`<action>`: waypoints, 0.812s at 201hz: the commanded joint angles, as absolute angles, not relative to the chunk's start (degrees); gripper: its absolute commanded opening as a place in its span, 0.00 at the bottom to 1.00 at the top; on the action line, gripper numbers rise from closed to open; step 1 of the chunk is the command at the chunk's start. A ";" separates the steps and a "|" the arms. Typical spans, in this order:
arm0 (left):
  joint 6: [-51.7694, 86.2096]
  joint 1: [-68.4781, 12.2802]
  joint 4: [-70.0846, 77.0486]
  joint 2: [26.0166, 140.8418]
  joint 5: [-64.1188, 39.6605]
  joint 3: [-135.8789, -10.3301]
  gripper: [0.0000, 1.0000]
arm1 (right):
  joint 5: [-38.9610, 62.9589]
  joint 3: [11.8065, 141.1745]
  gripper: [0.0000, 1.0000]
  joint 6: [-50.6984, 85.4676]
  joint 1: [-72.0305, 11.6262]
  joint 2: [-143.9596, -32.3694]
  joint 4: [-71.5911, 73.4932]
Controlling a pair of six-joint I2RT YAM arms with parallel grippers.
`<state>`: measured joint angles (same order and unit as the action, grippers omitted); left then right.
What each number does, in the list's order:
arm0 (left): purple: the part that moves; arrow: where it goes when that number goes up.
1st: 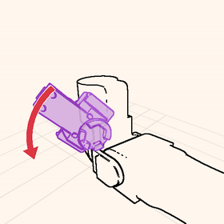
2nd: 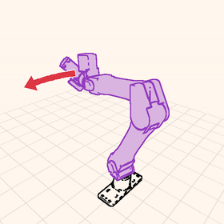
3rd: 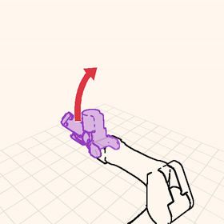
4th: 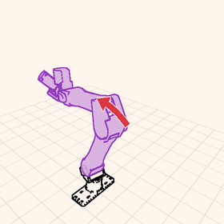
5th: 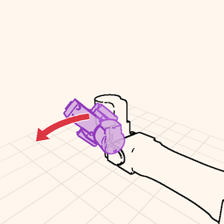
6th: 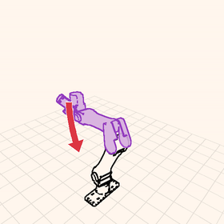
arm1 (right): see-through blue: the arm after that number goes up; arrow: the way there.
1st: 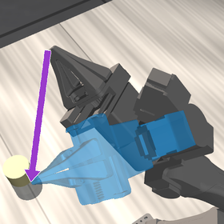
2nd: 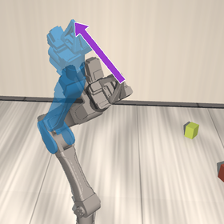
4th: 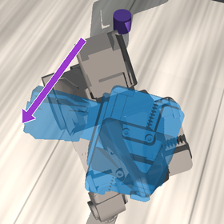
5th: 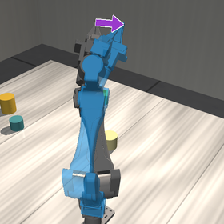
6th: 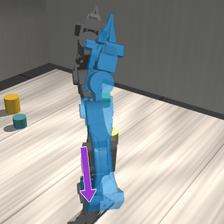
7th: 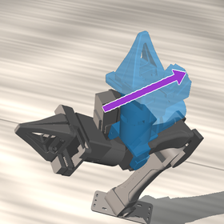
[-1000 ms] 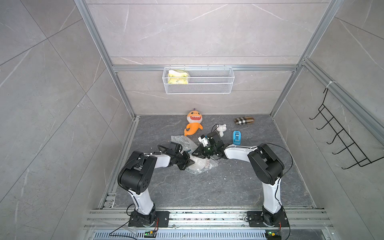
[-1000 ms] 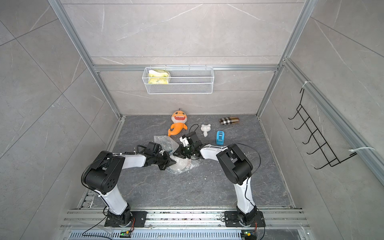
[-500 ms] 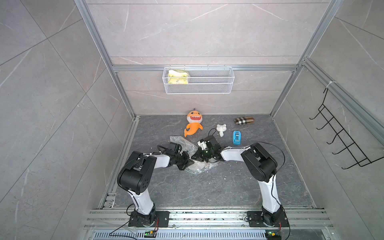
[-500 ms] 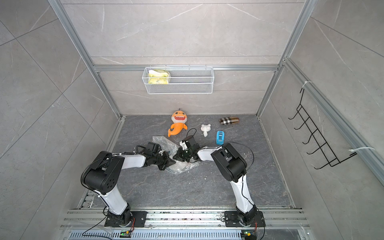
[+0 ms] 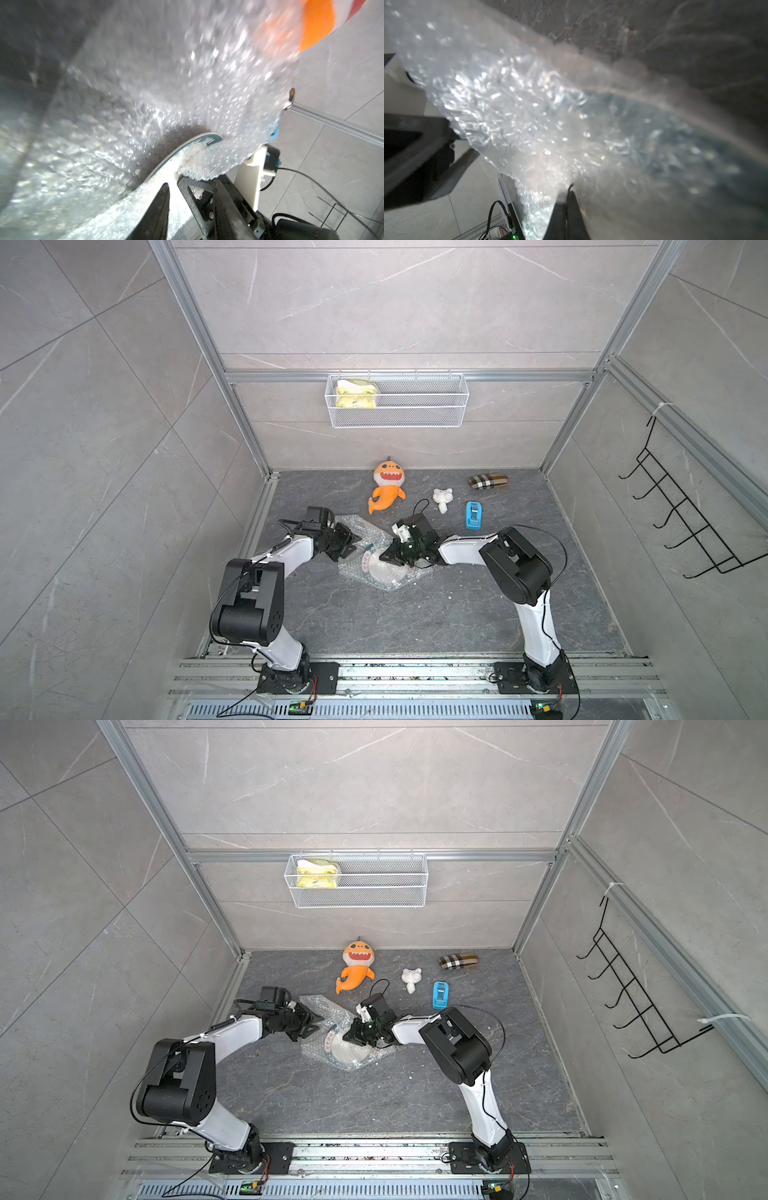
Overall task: Wrap dinner plates in bubble wrap
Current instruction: Wrap the plate in the bubble wrap.
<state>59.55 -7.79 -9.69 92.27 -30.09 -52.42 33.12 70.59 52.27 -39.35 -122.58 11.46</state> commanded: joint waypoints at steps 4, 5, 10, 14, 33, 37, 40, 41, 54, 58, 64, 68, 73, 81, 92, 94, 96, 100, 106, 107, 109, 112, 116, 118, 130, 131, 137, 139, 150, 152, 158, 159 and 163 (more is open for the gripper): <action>54.84 -5.75 -13.95 93.57 -30.44 -56.93 0.40 | 29.42 67.30 0.03 50.36 -40.34 -125.79 3.14; 54.75 -5.56 -13.96 93.72 -30.34 -57.03 0.41 | 29.43 67.27 0.03 50.36 -40.34 -125.78 3.24; 54.59 -4.44 -13.94 94.35 -29.76 -57.25 0.42 | 29.43 67.16 0.03 50.39 -40.42 -125.69 3.39; 54.58 -3.46 -13.66 94.69 -29.57 -57.30 0.43 | 29.37 67.08 0.03 50.31 -40.40 -125.64 3.42; 53.52 0.31 -9.68 96.41 -28.57 -58.07 0.47 | 29.44 66.76 0.03 50.16 -40.42 -125.51 3.75; 52.48 0.77 -9.54 96.83 -28.00 -58.76 0.49 | 29.49 66.65 0.03 50.10 -40.35 -125.51 3.93; 51.37 0.97 -9.62 97.18 -27.45 -59.41 0.50 | 29.53 66.62 0.03 50.15 -40.36 -125.51 4.00; 51.04 1.10 -9.60 97.33 -27.22 -59.63 0.50 | 29.57 66.62 0.03 50.21 -40.40 -125.51 4.02; 45.60 2.04 -12.27 99.33 -23.95 -63.57 0.52 | 29.83 66.45 0.03 50.36 -40.43 -125.68 4.69; 44.28 2.45 -12.93 100.13 -23.35 -64.67 0.52 | 29.88 66.40 0.03 50.44 -40.38 -125.77 4.92; 42.98 3.06 -13.07 101.28 -23.41 -66.00 0.52 | 30.20 66.39 0.03 50.46 -40.36 -125.85 5.24; 41.97 3.51 -12.70 101.95 -23.84 -66.64 0.53 | 30.42 66.40 0.03 50.46 -40.35 -125.94 5.38; 40.88 4.12 -11.81 102.67 -24.12 -67.06 0.53 | 30.68 66.48 0.03 50.45 -40.39 -126.09 5.61; 38.97 4.83 -9.13 103.77 -25.26 -67.25 0.53 | 31.42 66.60 0.03 50.48 -40.39 -126.43 5.88; 37.12 5.48 -2.44 105.65 -29.71 -66.32 0.54 | 31.90 66.88 0.03 50.50 -40.36 -126.78 5.98; 36.99 5.59 -1.29 106.06 -30.68 -66.17 0.54 | 31.95 66.88 0.03 50.48 -40.35 -126.86 6.02; 36.93 5.66 -0.45 106.50 -31.62 -66.05 0.55 | 31.98 66.88 0.03 50.48 -40.39 -126.90 6.14; 36.86 5.70 1.72 107.19 -33.22 -65.87 0.55 | 32.00 66.97 0.03 50.47 -40.37 -126.98 6.15; 36.84 5.75 4.04 108.10 -36.00 -65.67 0.55 | 32.18 67.06 0.03 50.45 -40.41 -127.06 6.23; 36.83 5.77 4.48 108.23 -36.50 -65.62 0.55 | 32.18 67.06 0.03 50.45 -40.38 -127.07 6.23; 36.83 5.79 5.45 108.73 -37.45 -65.58 0.55 | 32.26 67.13 0.03 50.49 -40.39 -127.15 6.24; 36.86 5.80 6.54 109.22 -38.84 -65.57 0.56 | 32.31 67.16 0.03 50.54 -40.40 -127.17 6.32; 36.95 5.75 7.55 109.97 -40.43 -65.61 0.56 | 32.41 67.21 0.03 50.54 -40.36 -127.26 6.45; 37.03 5.74 7.95 110.31 -41.02 -65.69 0.56 | 32.49 67.23 0.03 50.56 -40.37 -127.26 6.49; 36.34 5.96 7.80 112.28 -43.84 -66.50 0.56 | 32.78 67.33 0.03 50.68 -40.34 -127.15 6.67; 36.23 5.92 7.81 112.39 -43.98 -66.56 0.56 | 32.78 67.33 0.03 50.70 -40.39 -127.12 6.68; 35.89 5.98 7.35 113.18 -44.86 -66.86 0.56 | 32.93 67.44 0.03 50.69 -40.37 -127.17 6.67; 35.85 6.04 7.31 113.37 -45.14 -66.83 0.56 | 32.93 67.49 0.03 50.71 -40.39 -127.18 6.68; 35.74 6.50 8.33 113.99 -46.66 -66.43 0.57 | 33.18 67.59 0.03 50.58 -40.35 -127.26 6.68; 35.87 6.61 8.52 113.99 -47.08 -66.20 0.57 | 33.21 67.59 0.03 50.61 -40.34 -127.27 6.68; 36.66 6.99 10.84 113.80 -48.17 -65.17 0.57 | 33.38 67.72 0.03 50.54 -40.28 -127.27 6.68; 36.88 7.06 11.31 113.76 -48.34 -64.88 0.57 | 33.39 67.70 0.03 50.49 -40.31 -127.22 6.68; 37.68 7.34 13.31 113.46 -49.39 -64.04 0.58 | 33.39 67.72 0.03 50.47 -40.30 -127.26 6.61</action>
<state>38.70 6.13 4.58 113.99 -40.64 -65.58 34.04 69.60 51.42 -39.35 -122.80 14.17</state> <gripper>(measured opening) 0.569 0.043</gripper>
